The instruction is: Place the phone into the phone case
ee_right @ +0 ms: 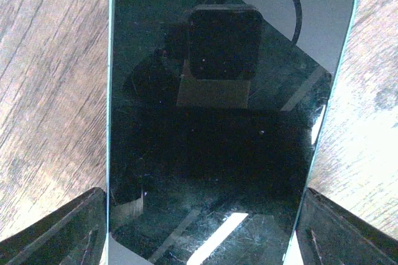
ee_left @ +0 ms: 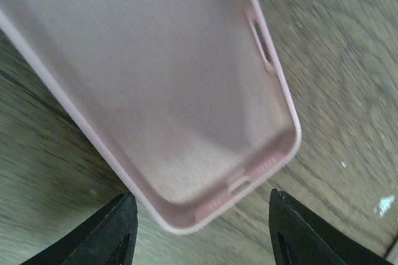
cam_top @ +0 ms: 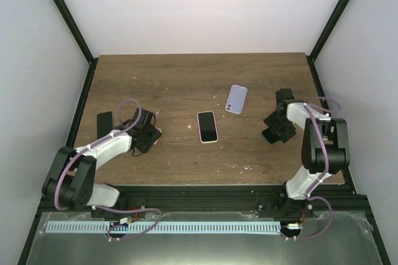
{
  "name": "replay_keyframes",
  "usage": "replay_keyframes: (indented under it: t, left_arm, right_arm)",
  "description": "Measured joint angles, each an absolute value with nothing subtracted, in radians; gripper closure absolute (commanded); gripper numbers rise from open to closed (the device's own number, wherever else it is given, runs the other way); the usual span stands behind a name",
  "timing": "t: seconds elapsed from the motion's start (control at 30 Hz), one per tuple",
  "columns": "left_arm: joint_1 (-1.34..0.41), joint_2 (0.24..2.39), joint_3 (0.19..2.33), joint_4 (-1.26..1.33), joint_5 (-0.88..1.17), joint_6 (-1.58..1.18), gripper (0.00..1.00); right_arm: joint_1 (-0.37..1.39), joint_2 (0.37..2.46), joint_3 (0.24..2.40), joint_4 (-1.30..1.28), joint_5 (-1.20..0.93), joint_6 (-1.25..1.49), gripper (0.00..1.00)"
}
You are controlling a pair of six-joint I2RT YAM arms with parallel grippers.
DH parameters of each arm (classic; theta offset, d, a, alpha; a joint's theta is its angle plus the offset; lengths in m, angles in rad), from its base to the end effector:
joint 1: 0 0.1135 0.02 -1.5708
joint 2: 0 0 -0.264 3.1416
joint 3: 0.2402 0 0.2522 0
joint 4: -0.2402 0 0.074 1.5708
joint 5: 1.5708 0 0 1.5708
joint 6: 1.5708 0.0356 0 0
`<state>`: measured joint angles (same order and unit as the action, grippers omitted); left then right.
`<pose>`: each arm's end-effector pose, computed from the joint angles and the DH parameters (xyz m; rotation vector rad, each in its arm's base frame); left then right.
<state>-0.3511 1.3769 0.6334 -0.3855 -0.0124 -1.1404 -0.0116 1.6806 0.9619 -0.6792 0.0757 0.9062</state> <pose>0.2226 -0.0811 0.1518 -1.0723 2.5646 -0.4109 0.2916 -0.0061 0.1519 1.3168 2.6433 0.0099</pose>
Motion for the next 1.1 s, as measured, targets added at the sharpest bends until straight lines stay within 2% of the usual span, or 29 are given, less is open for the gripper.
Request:
replay_keyframes:
  t: [0.13, 0.2, 0.37, 0.47, 0.73, 1.1]
  left_arm:
    - [-0.420, 1.355, 0.647, -0.374, -0.015, -1.115, 0.30]
    - [-0.444, 1.341, 0.663, -0.337, -0.009, -1.065, 0.29]
    - [-0.473, 1.387, 0.782, -0.253, 0.051, -0.932, 0.34]
    - [-0.488, 1.491, 0.894, -0.209, 0.083, -0.884, 0.38]
    - [-0.624, 1.799, 1.156, -0.196, 0.123, -0.824, 0.41]
    - [-0.710, 2.086, 1.483, -0.112, 0.148, -0.790, 0.50]
  right_arm:
    - [-0.003, 1.664, 0.942, -0.659, 0.075, 0.891, 0.22]
    - [0.005, 1.662, 0.937, -0.654, 0.083, 0.876, 0.22]
    - [0.036, 1.660, 0.930, -0.643, 0.107, 0.850, 0.25]
    - [0.054, 1.655, 0.922, -0.630, 0.111, 0.833, 0.25]
    - [0.069, 1.636, 0.897, -0.603, 0.117, 0.778, 0.25]
    - [0.073, 1.620, 0.877, -0.584, 0.117, 0.750, 0.26]
